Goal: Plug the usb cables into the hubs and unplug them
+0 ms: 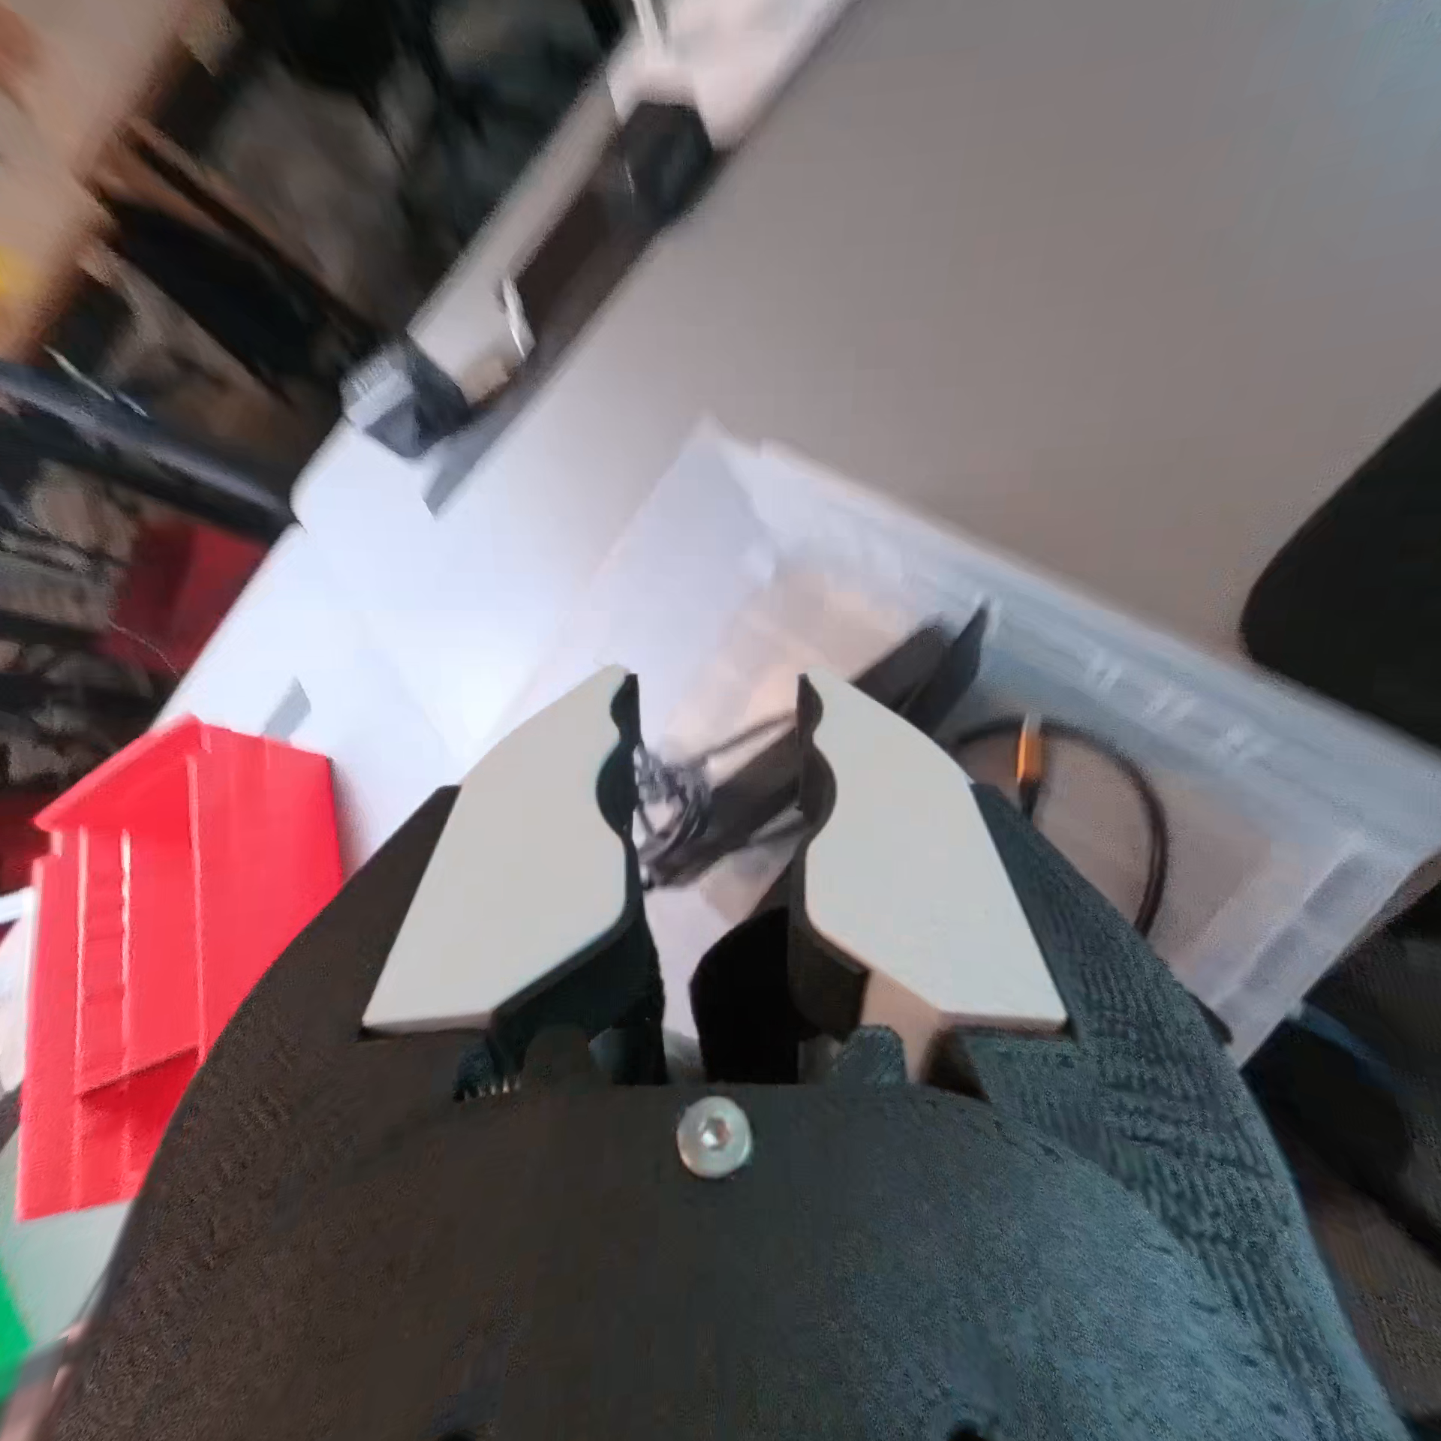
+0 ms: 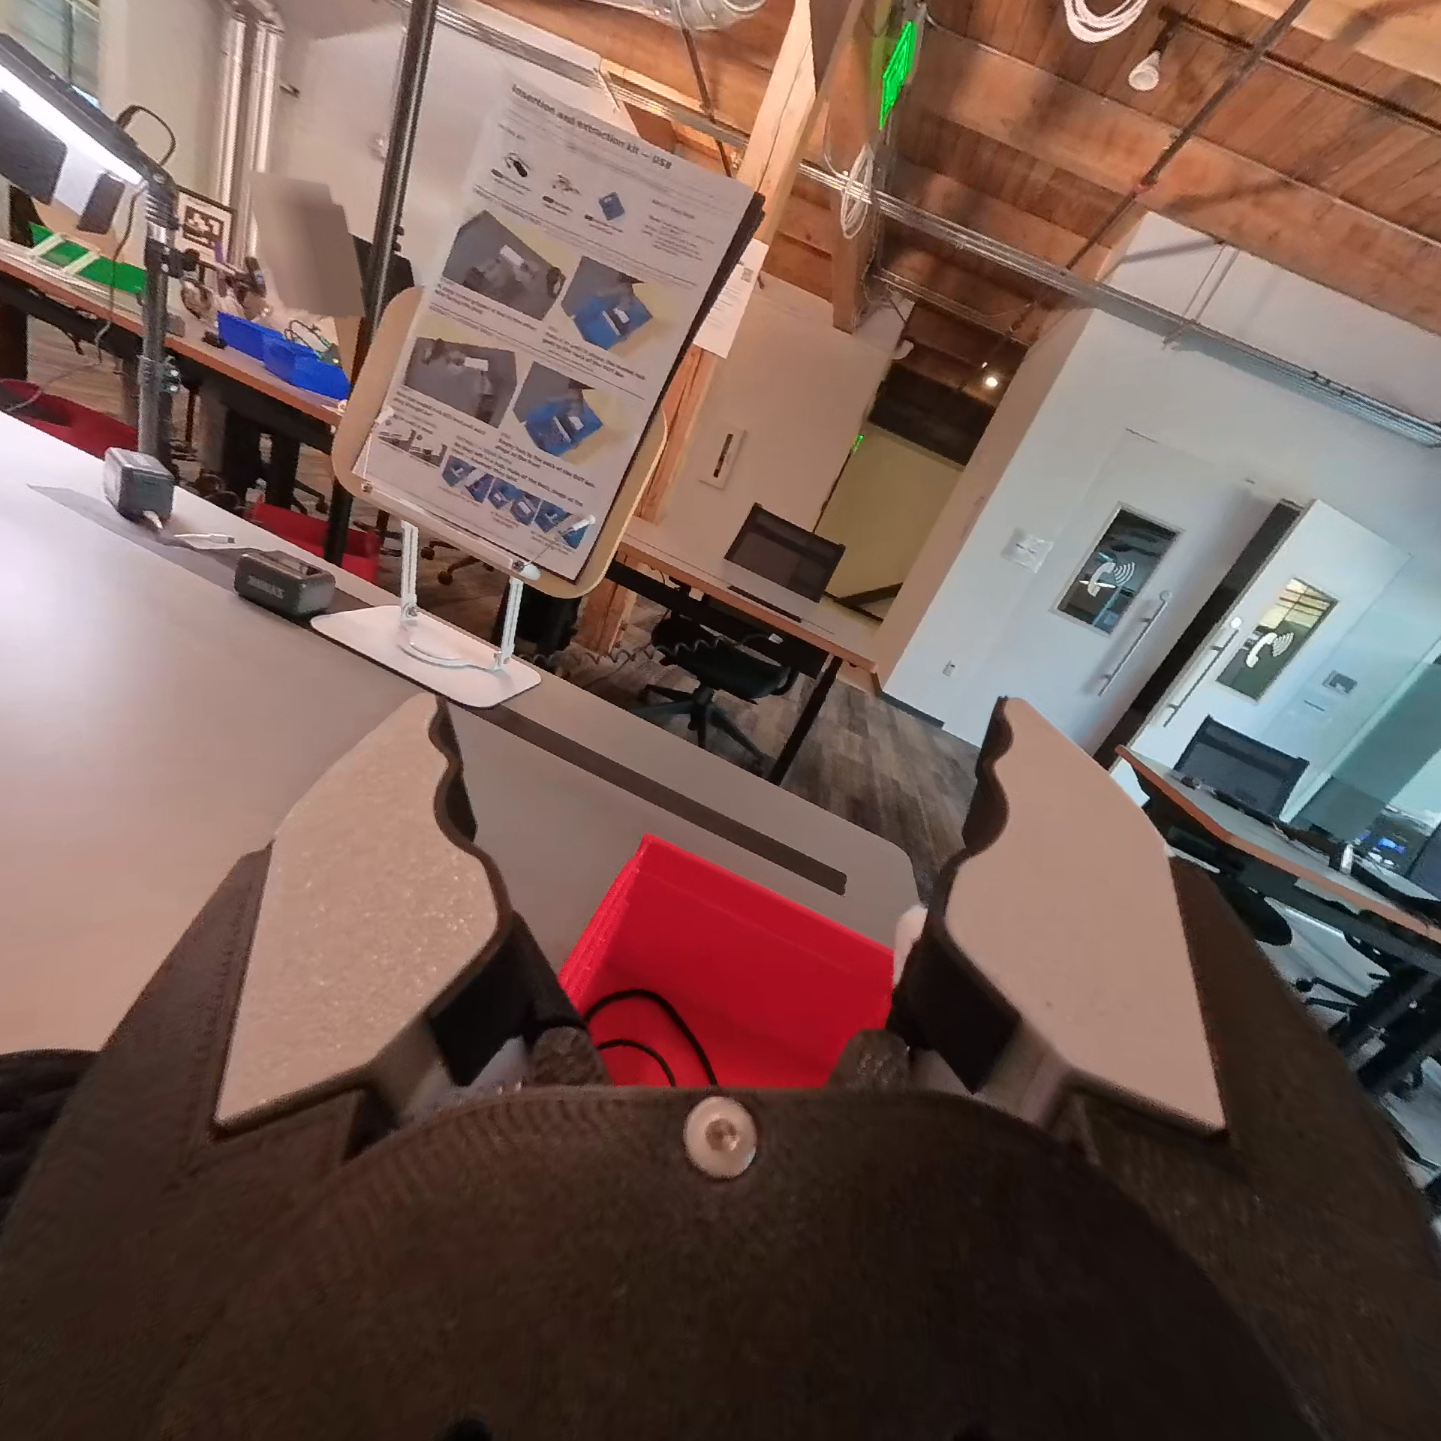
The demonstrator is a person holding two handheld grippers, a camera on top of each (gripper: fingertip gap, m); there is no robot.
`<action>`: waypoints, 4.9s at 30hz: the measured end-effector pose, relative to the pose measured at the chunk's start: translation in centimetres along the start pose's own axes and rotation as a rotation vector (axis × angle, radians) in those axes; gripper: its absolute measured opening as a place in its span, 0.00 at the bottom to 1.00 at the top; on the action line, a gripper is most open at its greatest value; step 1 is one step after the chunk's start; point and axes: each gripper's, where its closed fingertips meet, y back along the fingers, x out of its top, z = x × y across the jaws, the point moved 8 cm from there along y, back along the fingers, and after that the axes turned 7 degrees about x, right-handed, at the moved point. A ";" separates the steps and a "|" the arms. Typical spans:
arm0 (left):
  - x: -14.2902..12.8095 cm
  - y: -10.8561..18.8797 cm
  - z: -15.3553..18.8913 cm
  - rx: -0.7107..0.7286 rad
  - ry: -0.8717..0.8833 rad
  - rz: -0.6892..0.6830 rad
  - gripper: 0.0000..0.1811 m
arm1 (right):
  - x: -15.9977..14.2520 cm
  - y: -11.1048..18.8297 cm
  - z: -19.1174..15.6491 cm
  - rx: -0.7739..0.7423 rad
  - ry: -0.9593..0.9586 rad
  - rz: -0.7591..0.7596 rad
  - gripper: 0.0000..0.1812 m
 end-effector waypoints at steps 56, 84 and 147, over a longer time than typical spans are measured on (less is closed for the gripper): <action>15.6 -7.6 26.4 0.970 -0.436 0.529 0.19 | 3.7 -9.0 -20.2 0.905 -0.327 0.255 0.69; 14.2 -10.1 30.7 0.272 -0.603 0.804 0.27 | -3.0 -10.9 -25.4 1.197 0.120 -0.089 0.35; -5.9 0.8 10.1 0.182 0.378 -0.246 0.24 | 2.6 -0.2 -12.7 0.925 0.165 0.176 0.80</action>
